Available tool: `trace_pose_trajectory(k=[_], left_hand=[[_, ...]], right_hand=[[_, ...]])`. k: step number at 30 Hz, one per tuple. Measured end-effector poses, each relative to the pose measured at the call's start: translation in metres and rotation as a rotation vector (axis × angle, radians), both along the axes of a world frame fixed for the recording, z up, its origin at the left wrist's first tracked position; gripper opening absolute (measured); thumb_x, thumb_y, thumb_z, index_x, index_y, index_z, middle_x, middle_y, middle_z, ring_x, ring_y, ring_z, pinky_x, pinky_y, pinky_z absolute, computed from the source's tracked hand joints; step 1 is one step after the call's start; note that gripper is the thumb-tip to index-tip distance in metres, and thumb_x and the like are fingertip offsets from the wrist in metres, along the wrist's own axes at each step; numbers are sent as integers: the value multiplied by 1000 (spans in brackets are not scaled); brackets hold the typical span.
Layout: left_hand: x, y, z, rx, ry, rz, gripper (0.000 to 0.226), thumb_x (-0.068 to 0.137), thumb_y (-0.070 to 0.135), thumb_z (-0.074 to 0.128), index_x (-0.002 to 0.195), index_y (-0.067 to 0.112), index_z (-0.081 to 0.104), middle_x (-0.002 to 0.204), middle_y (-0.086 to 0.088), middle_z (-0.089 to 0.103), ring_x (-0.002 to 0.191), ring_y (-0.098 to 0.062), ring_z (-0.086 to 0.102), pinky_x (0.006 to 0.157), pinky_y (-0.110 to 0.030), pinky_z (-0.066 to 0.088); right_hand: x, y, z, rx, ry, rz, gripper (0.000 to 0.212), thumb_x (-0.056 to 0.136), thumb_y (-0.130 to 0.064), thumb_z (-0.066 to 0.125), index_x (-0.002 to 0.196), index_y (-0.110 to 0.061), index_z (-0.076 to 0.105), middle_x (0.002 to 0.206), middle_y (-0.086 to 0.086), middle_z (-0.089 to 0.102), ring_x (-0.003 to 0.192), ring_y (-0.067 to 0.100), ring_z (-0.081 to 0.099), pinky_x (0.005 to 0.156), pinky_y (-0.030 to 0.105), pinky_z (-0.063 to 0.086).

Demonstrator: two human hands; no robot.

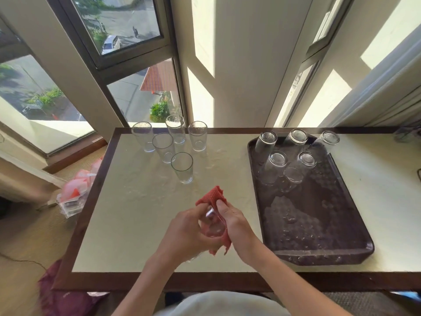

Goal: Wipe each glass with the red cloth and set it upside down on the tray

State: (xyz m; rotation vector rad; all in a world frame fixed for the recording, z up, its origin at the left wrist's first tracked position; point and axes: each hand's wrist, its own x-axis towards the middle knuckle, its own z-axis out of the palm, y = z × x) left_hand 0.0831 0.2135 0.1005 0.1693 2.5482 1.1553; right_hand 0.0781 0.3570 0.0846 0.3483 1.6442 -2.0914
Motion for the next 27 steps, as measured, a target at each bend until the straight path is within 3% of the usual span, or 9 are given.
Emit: trace_pose_trajectory(k=[4,6,9,13,16,19,21,25,27], left_hand=[[4,-7,-18,108,-146,98,40,57,36,93,87,32,68,78,16,72,60,-1,66,62,-20,52],[6,-12,-25,170,-209,163,47,57,34,95,96,33,68,84,6,75,70,-17,73,70,-34,60],[7,-20,-32,208,-242,276,67,48,50,92,107,35,64,89,-2,74,76,-25,72,74,-31,58],[7,-28,-38,200,-266,378,59,58,50,91,108,33,64,88,2,76,82,-15,71,83,-33,55],[6,-31,-42,225,-284,439,53,64,44,90,109,31,64,86,3,76,88,-15,71,89,-40,55],[6,-30,-42,274,-276,463,54,63,41,91,109,31,63,86,4,76,89,-18,71,90,-43,56],[5,-26,-39,313,-278,476,59,64,34,91,115,26,62,91,2,75,88,-17,71,81,-34,56],[5,-12,-30,456,-284,482,56,67,12,90,113,21,60,100,-6,73,83,-11,72,66,-18,50],[4,0,-29,535,-270,475,58,65,3,90,112,18,60,100,-7,72,79,-5,72,66,-16,51]], right_hand=[[-4,-2,-24,-63,-78,-11,34,104,-26,42,111,-3,66,98,15,71,90,33,67,89,46,54],[-7,-2,-34,7,-91,-54,35,105,-26,41,106,-3,68,94,17,71,80,29,69,74,40,59],[-9,0,-46,348,94,-90,34,102,-34,43,95,-12,69,81,8,65,68,21,62,60,31,51],[-9,9,-75,908,543,-20,42,101,-37,43,129,-11,60,134,8,57,125,20,54,107,39,44],[-9,16,-95,1155,476,279,50,101,-48,31,138,-21,52,160,9,27,148,30,23,118,51,27],[-9,21,-102,1068,244,525,49,102,-42,37,148,-25,41,166,-1,-8,152,26,-12,121,44,8],[-9,20,-97,970,185,486,49,101,-40,41,147,-25,43,166,-4,-6,151,24,-15,121,44,4],[-5,23,-69,747,123,214,35,100,-27,50,133,-20,60,157,-2,35,149,22,21,118,35,20],[2,30,-51,455,7,26,26,99,-22,52,118,-15,69,127,0,66,127,24,55,102,29,42]])
